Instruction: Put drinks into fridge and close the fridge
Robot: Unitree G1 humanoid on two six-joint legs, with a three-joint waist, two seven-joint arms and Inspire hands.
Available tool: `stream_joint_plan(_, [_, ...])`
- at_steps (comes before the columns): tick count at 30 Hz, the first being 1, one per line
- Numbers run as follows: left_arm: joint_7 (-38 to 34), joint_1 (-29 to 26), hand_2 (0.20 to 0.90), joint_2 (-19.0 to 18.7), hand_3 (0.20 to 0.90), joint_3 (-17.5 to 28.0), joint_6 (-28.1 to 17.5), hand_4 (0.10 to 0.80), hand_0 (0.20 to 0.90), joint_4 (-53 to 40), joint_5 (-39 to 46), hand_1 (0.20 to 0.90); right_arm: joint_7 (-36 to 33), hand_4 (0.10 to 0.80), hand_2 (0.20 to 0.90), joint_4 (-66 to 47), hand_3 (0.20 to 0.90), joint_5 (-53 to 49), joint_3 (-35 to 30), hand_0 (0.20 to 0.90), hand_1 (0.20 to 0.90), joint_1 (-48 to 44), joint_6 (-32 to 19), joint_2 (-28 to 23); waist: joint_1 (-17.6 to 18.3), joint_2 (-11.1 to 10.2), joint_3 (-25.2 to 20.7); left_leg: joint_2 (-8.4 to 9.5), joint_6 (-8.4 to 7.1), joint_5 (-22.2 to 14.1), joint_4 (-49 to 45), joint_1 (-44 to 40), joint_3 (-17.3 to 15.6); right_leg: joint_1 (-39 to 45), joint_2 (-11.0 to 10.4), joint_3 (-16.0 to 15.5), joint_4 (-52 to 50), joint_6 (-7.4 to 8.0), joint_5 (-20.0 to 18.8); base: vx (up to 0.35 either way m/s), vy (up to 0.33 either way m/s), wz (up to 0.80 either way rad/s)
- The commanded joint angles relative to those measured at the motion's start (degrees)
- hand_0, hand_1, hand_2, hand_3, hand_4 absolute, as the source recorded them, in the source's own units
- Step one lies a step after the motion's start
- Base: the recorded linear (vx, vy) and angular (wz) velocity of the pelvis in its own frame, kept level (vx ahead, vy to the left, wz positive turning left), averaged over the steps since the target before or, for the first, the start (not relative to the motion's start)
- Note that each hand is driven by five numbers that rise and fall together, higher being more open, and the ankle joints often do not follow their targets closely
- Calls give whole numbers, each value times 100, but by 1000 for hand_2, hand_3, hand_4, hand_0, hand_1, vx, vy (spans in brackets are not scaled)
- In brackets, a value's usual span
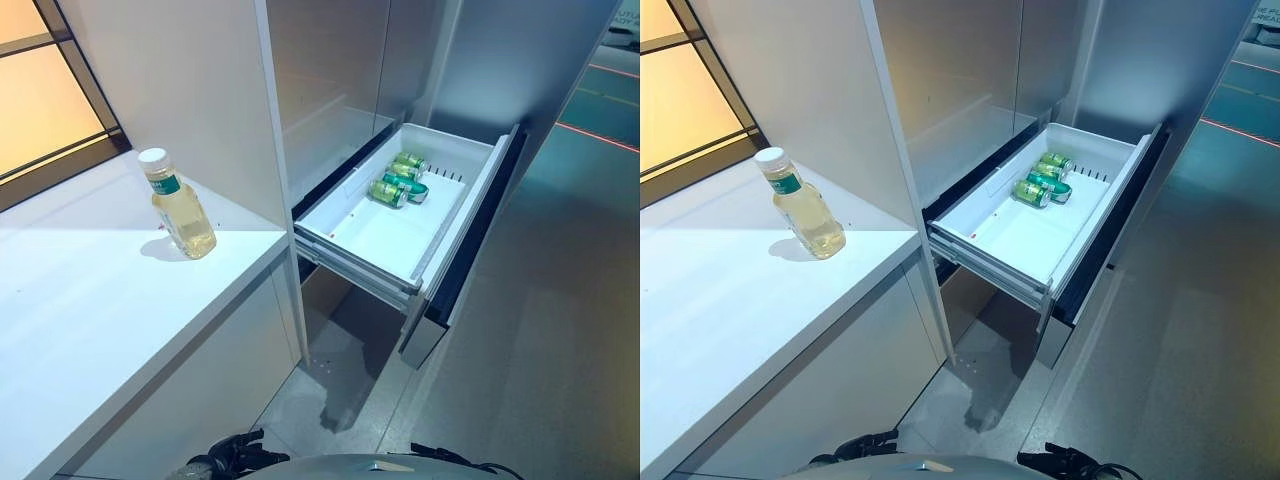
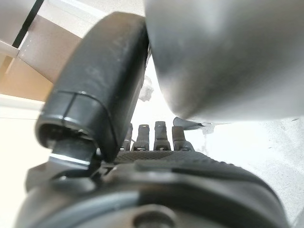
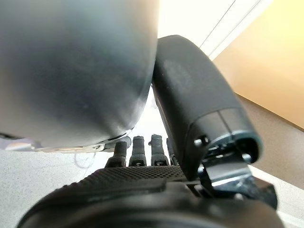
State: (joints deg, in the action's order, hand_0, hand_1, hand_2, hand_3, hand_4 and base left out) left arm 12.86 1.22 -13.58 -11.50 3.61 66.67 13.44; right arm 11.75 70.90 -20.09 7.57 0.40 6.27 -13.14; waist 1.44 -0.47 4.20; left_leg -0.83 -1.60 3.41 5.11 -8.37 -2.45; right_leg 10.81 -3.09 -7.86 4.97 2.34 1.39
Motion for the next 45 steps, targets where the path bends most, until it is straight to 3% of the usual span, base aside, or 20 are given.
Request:
stream_joint_plan(1, [91, -301, 900, 69, 900, -134, -176, 800, 900, 256, -51, 900, 64, 800, 900, 179, 900, 84, 48, 900, 900, -287, -39, -50, -75, 137, 155, 305, 270, -781, -292, -10, -366, -396, 266, -286, -547, 51, 317, 0, 0, 0])
stream_joint_plan(6, [17, -306, 900, 57, 900, -109, -229, 800, 900, 175, 48, 900, 63, 800, 900, 131, 900, 61, 47, 900, 900, -295, 3, -68, -81, 138, 168, 303, 269, -783, -299, -4, -362, -408, 264, -289, -560, 55, 317, 0, 0, 0])
stream_joint_plan(10, [-77, -346, 900, 22, 900, -184, -589, 800, 900, 23, -289, 900, 48, 800, 900, 125, 900, 99, 72, 900, 900, -308, 23, -67, -70, 151, 174, 301, 264, -771, -295, 12, -367, -425, 269, -270, -557, 50, 311, 0, 0, 0])
stream_joint_plan(18, [833, -612, 900, -254, 900, -402, -641, 800, 900, -799, -204, 900, 92, 800, 900, -33, 900, 159, 124, 900, 900, -377, 189, -246, -19, 230, 221, 283, 234, -745, -284, 34, -392, -466, 270, -241, -568, 70, 299, 0, 0, 0])
stream_joint_plan(22, [1923, -863, 900, -536, 900, -672, -330, 800, 900, -1676, -313, 900, 152, 800, 900, -125, 900, 224, 151, 900, 900, -418, 294, -371, 27, 309, 220, 269, 230, -719, -248, 44, -408, -499, 274, -196, -562, 95, 282, -5, 9, -1])
stream_joint_plan(27, [3743, -1406, 900, -1128, 900, -1036, 794, 800, 900, -3180, 134, 900, 147, 800, 900, -134, 900, 267, 273, 900, 900, -469, 305, -448, 125, 422, 219, 263, 244, -686, -187, 32, -441, -545, 273, -109, -576, 141, 252, -9, 33, -3])
stream_joint_plan(30, [4273, -1740, 900, -1217, 900, -1006, 1424, 800, 900, -4140, 874, 900, 160, 800, 900, -53, 900, 328, 272, 900, 900, -452, 207, -430, 155, 459, 209, 277, 271, -698, -149, 3, -427, -539, 275, -70, -564, 153, 248, 0, 13, -3])
stream_joint_plan(31, [4254, -1996, 900, -1268, 900, -949, 1897, 800, 900, -4972, 1515, 900, 161, 800, 900, 28, 900, 388, 245, 900, 900, -419, 114, -412, 168, 488, 186, 290, 290, -714, -137, -7, -413, -534, 274, -48, -560, 159, 251, 0, 0, 0])
stream_joint_plan(33, [3934, -2196, 900, -1275, 900, -926, 1998, 800, 900, -5654, 2153, 900, 139, 800, 900, 89, 900, 434, 243, 900, 900, -383, 34, -375, 176, 503, 168, 302, 307, -731, -123, -23, -393, -513, 276, -30, -545, 159, 257, 0, 0, 0])
stream_joint_plan(34, [3680, -2293, 900, -1281, 900, -931, 1969, 800, 900, -5944, 2501, 900, 120, 800, 900, 111, 900, 432, 253, 900, 900, -364, 4, -356, 180, 507, 162, 310, 316, -737, -110, -43, -378, -494, 278, -27, -534, 158, 259, 0, 0, 0])
stream_joint_plan(39, [2022, -2872, 900, -1337, 900, -702, 463, 800, 900, -7041, 3728, 900, 36, 800, 900, 171, 900, 352, 360, 900, 900, -239, -89, -243, 190, 481, 77, 343, 339, -780, -70, -145, -306, -357, 290, -46, -478, 146, 297, 56, -15, 1])
stream_joint_plan(45, [772, -3289, 900, -1521, 900, 1, -980, 800, 900, -7873, 3731, 900, -51, 800, 900, 187, 900, 345, 439, 900, 900, -91, -148, -101, 149, 404, -62, 349, 331, -794, -45, -182, -244, -294, 323, -82, -470, 95, 376, 40, -20, 0])
